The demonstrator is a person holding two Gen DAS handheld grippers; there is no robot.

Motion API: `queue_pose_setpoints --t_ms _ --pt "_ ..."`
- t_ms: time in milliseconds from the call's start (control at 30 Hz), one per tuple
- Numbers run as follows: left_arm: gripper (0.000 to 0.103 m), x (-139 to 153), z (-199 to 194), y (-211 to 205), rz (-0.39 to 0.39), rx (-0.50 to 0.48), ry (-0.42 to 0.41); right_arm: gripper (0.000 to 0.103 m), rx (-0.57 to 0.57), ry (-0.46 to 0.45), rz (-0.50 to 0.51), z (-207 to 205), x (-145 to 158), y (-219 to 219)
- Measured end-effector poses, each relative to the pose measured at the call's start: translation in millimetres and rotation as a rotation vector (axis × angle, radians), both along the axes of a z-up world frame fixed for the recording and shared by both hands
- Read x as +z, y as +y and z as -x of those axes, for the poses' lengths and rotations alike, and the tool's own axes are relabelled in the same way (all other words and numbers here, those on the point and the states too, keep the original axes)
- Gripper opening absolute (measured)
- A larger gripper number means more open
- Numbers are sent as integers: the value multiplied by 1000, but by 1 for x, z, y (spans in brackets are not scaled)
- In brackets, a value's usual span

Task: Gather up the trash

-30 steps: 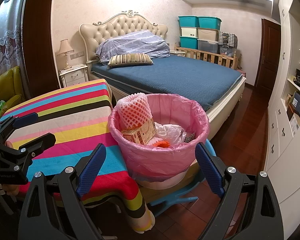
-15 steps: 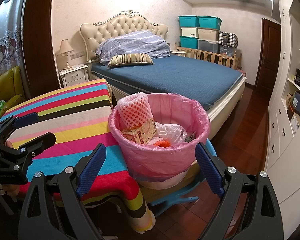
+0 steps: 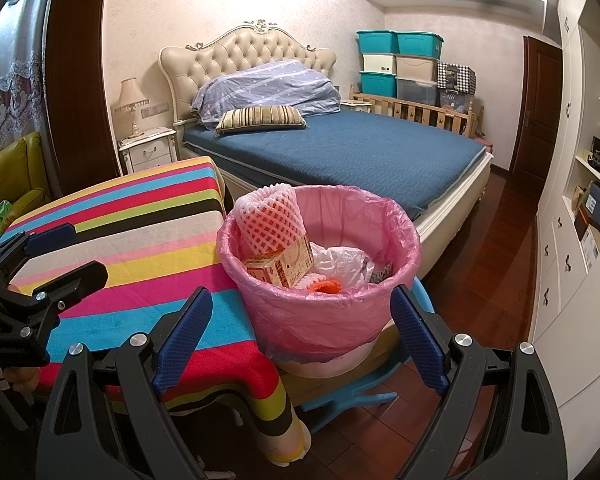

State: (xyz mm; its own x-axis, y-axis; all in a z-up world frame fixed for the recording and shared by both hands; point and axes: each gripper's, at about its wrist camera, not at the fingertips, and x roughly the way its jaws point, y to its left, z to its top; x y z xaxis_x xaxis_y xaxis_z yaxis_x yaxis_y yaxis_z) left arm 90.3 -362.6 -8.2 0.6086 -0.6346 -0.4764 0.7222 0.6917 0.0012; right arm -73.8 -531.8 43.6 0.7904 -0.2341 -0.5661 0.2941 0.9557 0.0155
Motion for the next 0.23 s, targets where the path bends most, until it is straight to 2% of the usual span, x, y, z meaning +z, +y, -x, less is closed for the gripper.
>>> queue_pose_setpoints --t_ms 133,233 --pt "98 2 -3 6 -9 -12 -1 85 12 3 -18 -7 0 8" --pt "98 5 -13 28 -4 30 11 85 83 10 -74 -25 0 25"
